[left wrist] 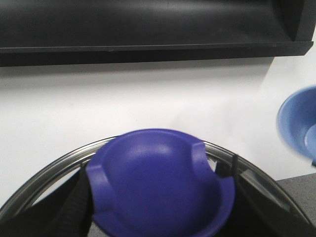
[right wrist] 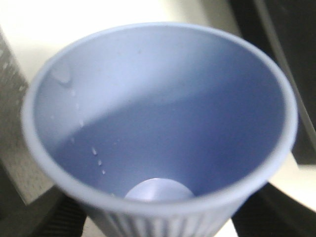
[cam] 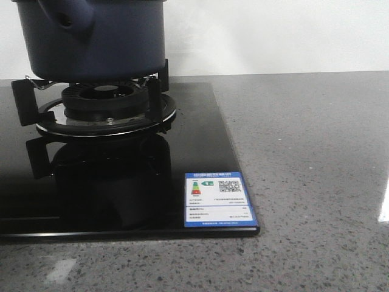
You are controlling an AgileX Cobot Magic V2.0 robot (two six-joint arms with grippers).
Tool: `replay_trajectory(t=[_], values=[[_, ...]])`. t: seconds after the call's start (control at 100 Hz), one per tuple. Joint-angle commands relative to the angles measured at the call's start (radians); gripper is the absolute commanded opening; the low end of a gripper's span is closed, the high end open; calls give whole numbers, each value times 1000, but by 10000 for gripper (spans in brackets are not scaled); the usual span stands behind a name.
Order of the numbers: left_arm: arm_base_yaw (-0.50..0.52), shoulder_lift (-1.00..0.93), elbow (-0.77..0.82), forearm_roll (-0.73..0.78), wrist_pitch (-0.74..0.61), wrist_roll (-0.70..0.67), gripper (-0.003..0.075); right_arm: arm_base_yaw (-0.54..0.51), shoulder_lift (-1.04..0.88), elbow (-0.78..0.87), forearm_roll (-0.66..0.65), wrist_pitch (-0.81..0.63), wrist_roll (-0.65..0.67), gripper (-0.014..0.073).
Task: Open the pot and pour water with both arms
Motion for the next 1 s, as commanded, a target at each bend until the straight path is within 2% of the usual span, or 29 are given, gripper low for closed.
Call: replay_trajectory(t=[0.0,0.08,0.26,0.37,0.52,0.68,0.99], values=[[0,-27,-38,-5,-103,-3,407,-36,-100,-38,-3,9,186,320],[0,-27,-38,-5,-103,-3,407,-77,-130,-38,57,9,263,320],[0,-27,-38,-5,-103,-3,407,-190,-191,-28,248,-6,310,320],[0,-27,-38,-5,-103,-3,407,-262,-246,36,325,-96,350,320],[0,-27,-38,-5,-103,-3,407,-380,-332,193,332,-249,496,320],[0,-27,-38,-5,-103,-3,407,-517,-418,396,334,-397,574,320],[0,-27,-38,-5,-103,-3,407,-729,-521,732,338,-671,593,320]])
